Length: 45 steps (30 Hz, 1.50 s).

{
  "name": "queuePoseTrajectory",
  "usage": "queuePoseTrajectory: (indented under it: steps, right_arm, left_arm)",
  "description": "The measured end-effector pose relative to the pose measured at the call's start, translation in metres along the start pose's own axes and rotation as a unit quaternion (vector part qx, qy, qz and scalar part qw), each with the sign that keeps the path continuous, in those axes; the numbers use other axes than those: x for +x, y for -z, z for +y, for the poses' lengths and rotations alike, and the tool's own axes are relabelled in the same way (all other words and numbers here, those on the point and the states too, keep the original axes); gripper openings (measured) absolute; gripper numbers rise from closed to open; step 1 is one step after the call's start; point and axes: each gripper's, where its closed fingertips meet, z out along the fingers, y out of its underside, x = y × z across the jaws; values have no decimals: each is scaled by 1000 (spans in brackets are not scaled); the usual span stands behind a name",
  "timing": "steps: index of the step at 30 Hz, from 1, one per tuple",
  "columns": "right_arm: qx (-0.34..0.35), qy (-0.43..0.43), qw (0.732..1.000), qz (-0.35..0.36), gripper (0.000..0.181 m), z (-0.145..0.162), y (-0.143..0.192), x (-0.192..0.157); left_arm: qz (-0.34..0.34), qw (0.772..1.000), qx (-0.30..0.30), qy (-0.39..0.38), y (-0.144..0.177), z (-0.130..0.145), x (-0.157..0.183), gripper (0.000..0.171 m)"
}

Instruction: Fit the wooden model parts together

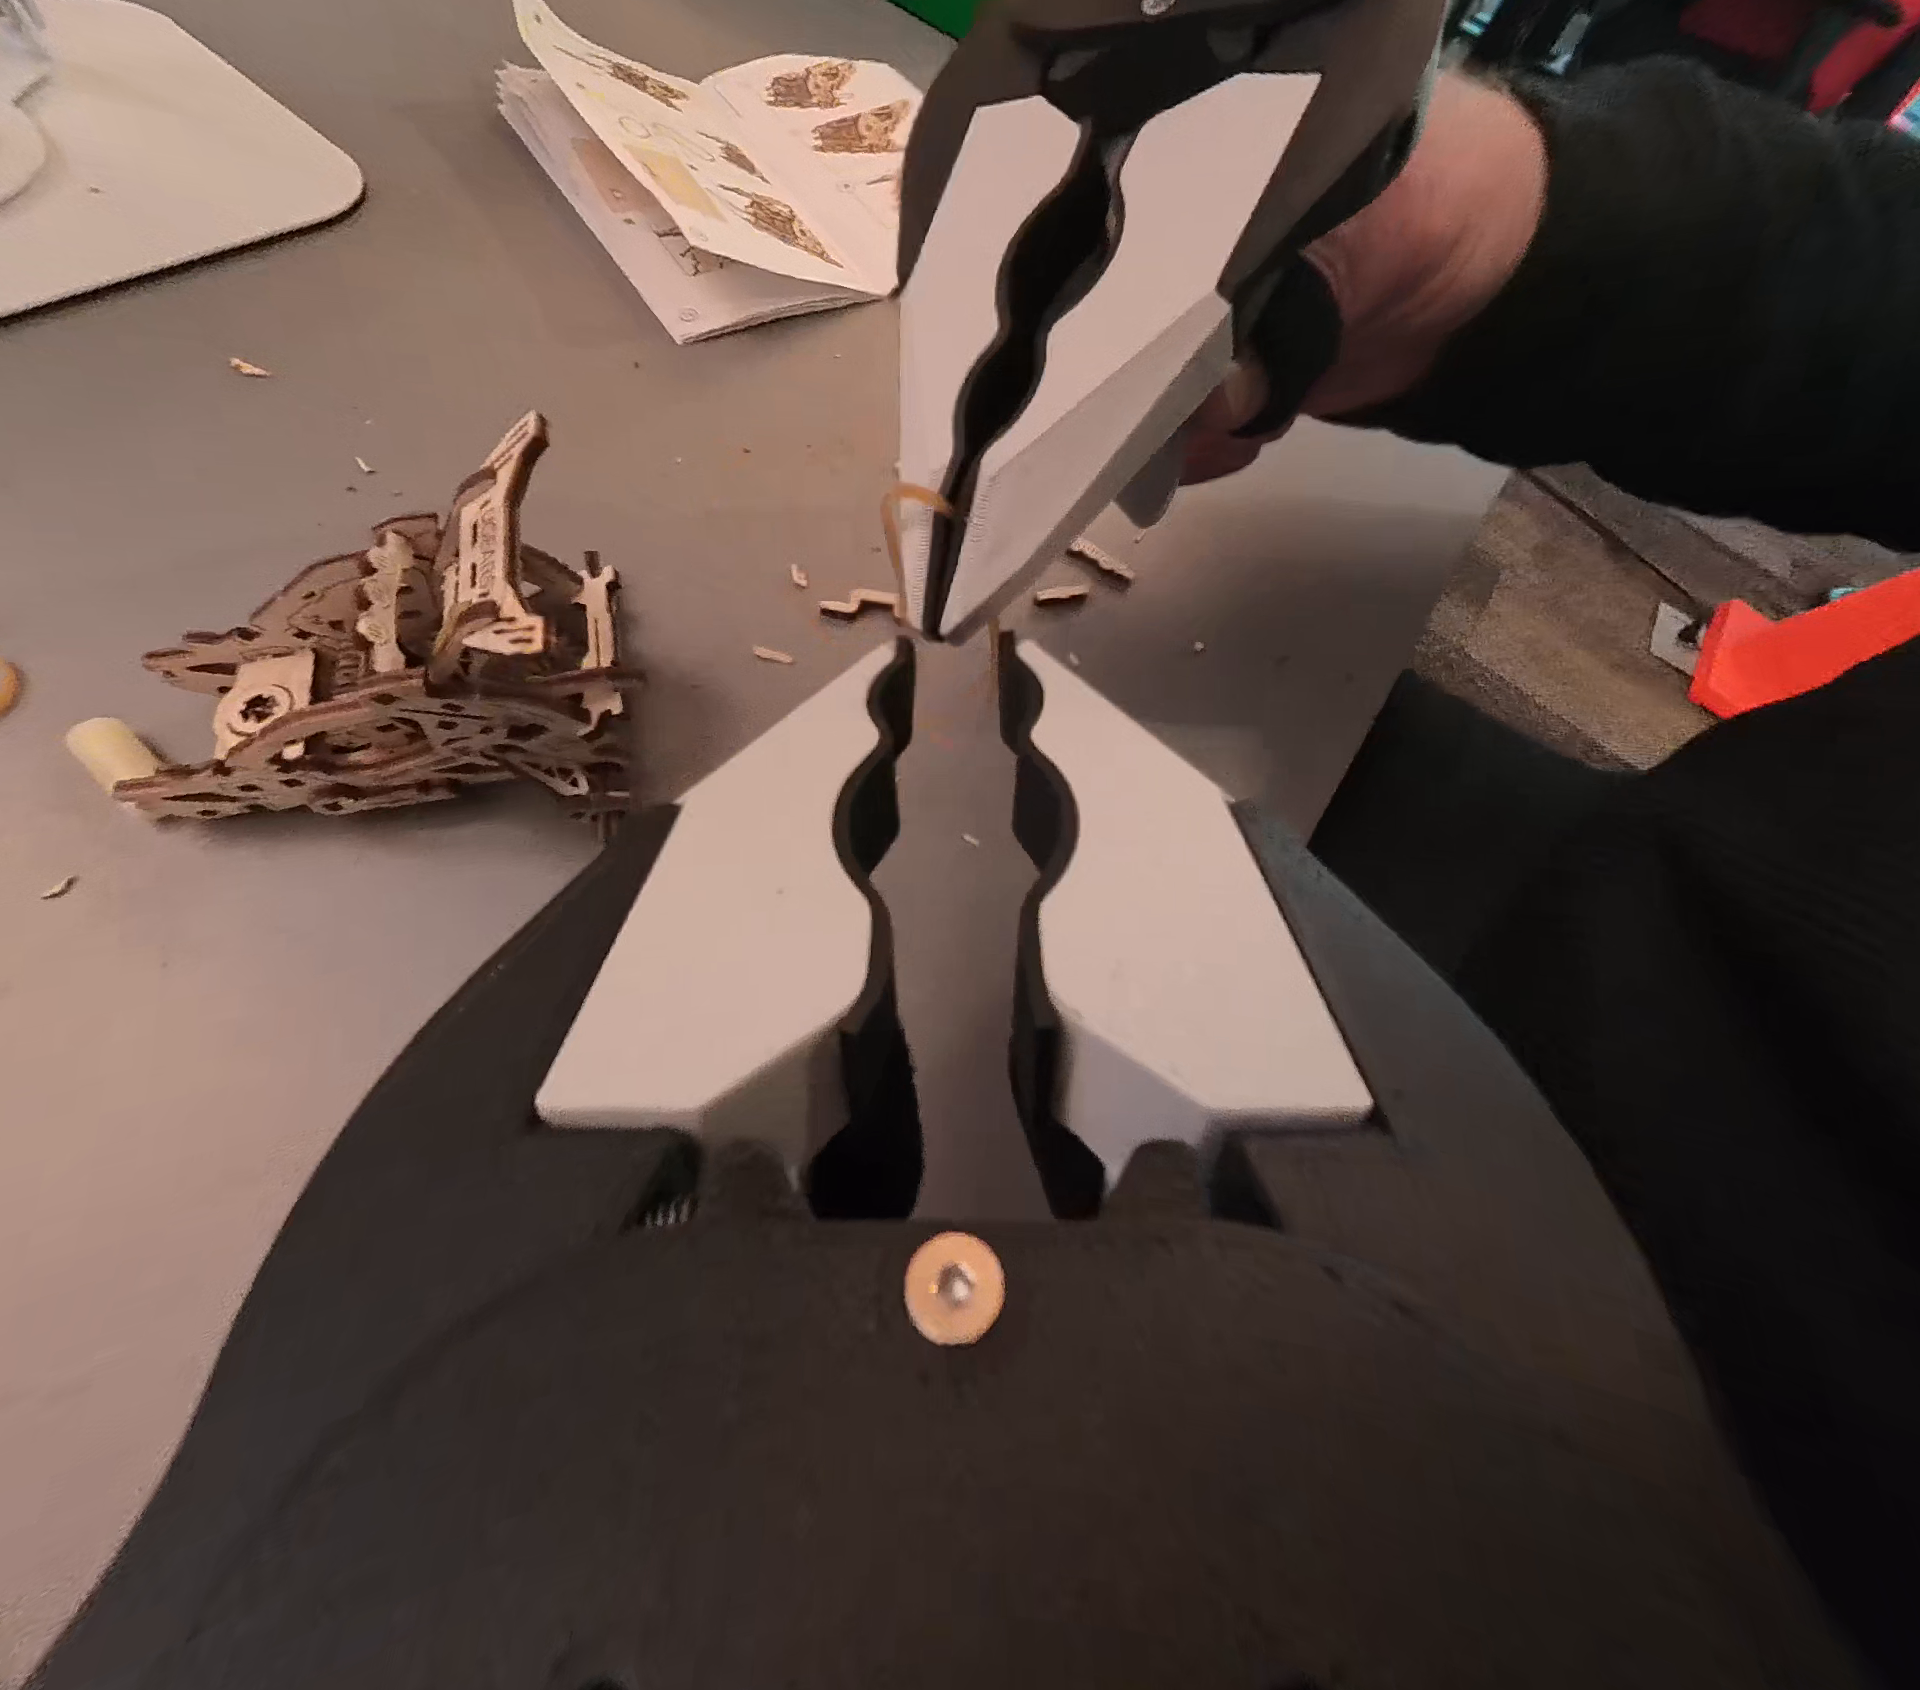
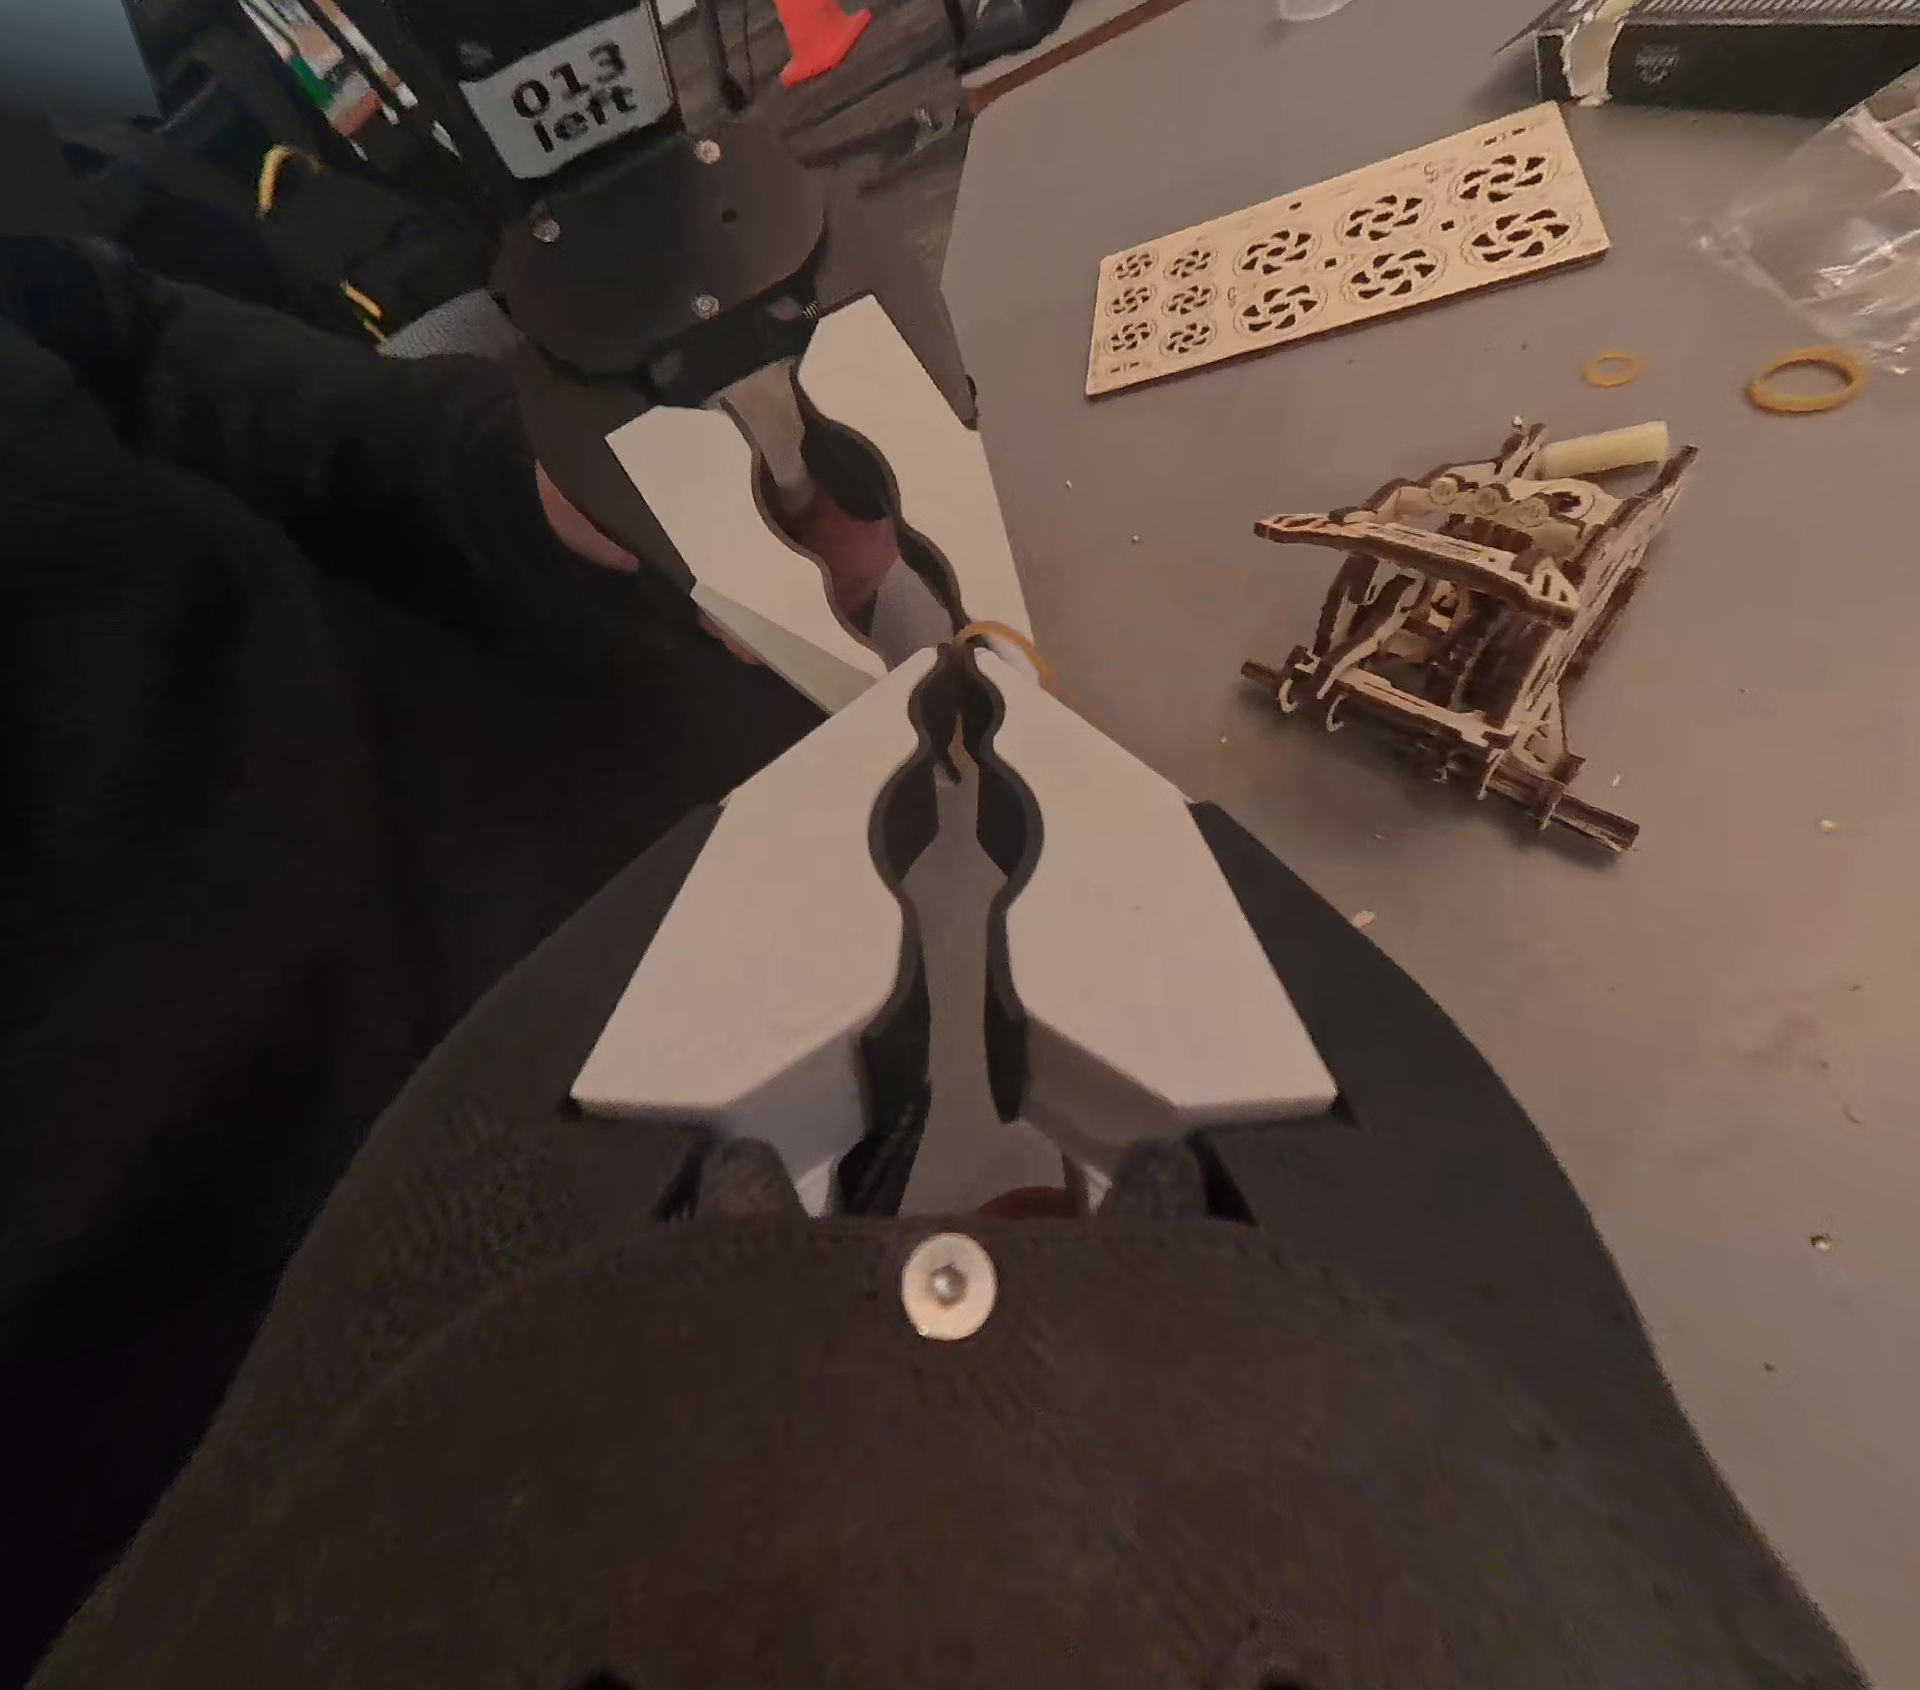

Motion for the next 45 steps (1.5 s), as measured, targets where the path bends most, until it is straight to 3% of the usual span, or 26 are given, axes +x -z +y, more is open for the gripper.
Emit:
queuePoseTrajectory:
  steps: [6, 10, 12, 17, 23, 34, 40, 43, 45]
  right_arm:
    - [-30, 6, 1000, -4, 0, 4, -6, 13]
    - [-63, 18, 998, 0, 0, 13, -17, 26]
    - [-91, 35, 995, -11, 0, 20, -25, 25]
    - [-110, 64, 992, -24, 0, 18, -37, 22]
    - [-97, 66, 993, 4, 0, 16, -38, 43]
    - [-110, 100, 988, -42, 0, 19, -40, 30]
    - [-115, 105, 987, -49, 0, 27, -35, 20]
    - [-112, 102, 987, -45, 0, 32, -31, 20]
    - [-112, 96, 988, -38, 0, 34, -28, 22]
  left_arm:
    - [-64, 998, -2, -17, 21, 6, -31, 25]
    - [-100, 994, -28, -29, 31, 6, -66, 57]
    - [-107, 993, -39, -33, 29, 11, -72, 65]
    - [-107, 993, -36, -42, 24, 16, -74, 61]
    - [-93, 993, -61, -32, 24, 14, -96, 65]
    - [-27, 980, -131, -147, 8, 2, -110, 85]
    - [46, 934, -202, -291, 0, -7, -118, 105]
    - [95, 889, -265, -361, -15, 12, -125, 112]
    - [138, 870, -293, -372, -23, 26, -125, 107]
